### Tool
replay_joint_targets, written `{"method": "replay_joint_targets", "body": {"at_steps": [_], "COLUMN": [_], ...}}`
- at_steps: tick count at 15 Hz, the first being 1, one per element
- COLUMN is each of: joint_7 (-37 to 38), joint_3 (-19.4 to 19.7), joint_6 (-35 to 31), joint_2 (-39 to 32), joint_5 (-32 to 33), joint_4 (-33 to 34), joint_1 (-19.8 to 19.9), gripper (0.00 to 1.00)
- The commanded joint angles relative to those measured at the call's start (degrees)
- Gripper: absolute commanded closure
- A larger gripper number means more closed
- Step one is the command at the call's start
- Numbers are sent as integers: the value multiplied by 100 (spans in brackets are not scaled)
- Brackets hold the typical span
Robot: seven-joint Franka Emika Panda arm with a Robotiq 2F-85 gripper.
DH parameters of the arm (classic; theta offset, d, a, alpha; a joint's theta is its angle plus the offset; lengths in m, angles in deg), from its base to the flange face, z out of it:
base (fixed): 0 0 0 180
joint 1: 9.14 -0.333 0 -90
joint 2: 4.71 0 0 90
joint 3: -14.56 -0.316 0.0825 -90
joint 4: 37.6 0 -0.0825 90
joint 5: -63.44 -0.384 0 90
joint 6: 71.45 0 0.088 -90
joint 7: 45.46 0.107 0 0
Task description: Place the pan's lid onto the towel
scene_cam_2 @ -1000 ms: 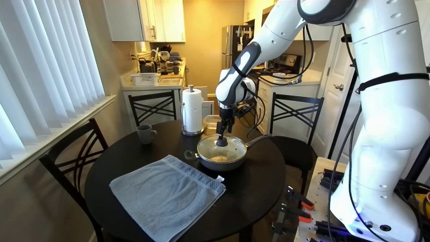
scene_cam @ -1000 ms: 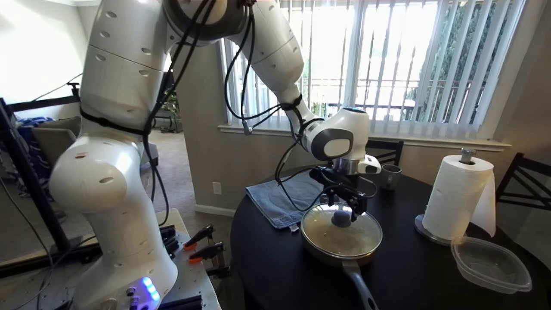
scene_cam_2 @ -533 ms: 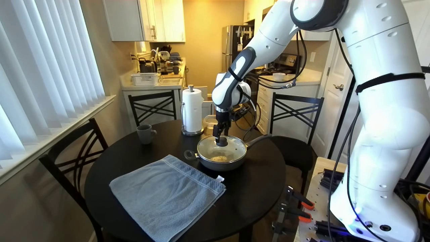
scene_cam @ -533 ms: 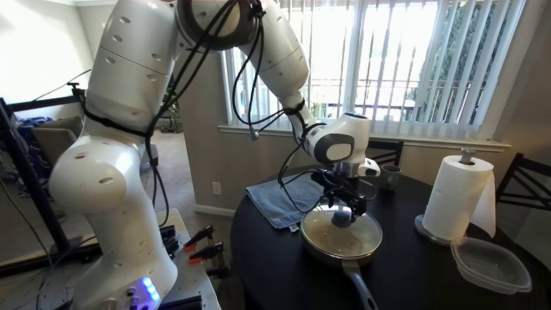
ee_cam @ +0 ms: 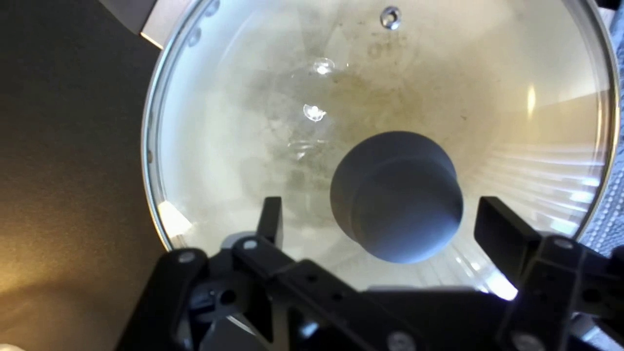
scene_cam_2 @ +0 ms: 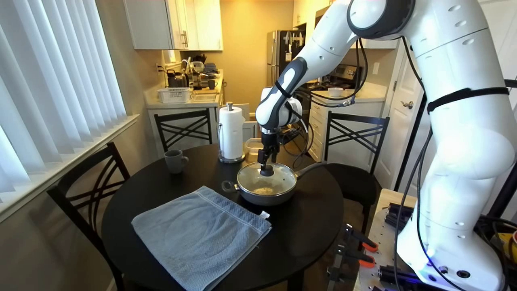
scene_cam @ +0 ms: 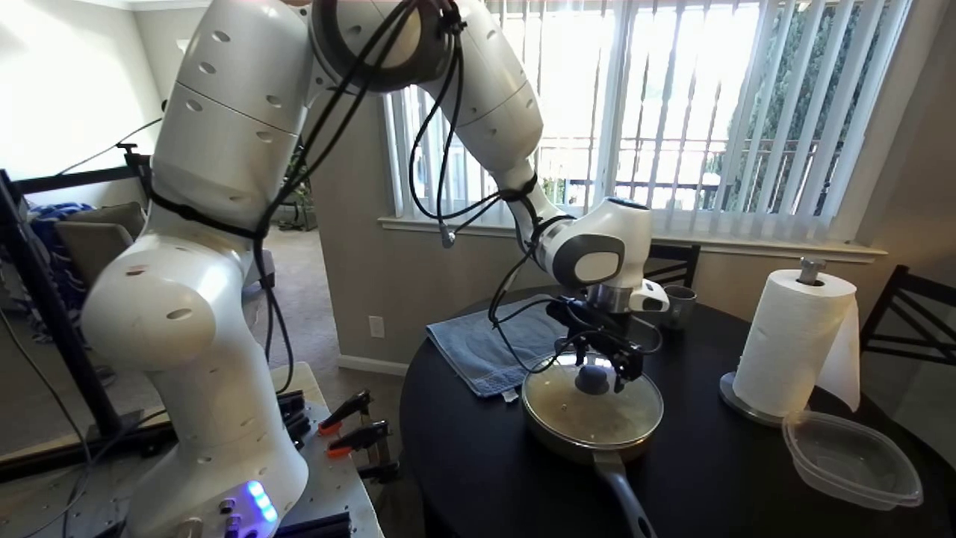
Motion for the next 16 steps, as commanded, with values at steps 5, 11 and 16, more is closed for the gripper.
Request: {"method": "replay_joint_targets", "body": {"at_steps": [5, 11, 16], "joint_7": [-110, -120, -128], "joint_3": [-100, -100, -119], "joint_6": [563, 788, 797], "joint_2": [-174, -261, -282], "joint_5": [43, 75, 79], "joint_4": [330, 492, 533], "joint_1": [57, 38, 30], "gripper": [0, 40, 67]}}
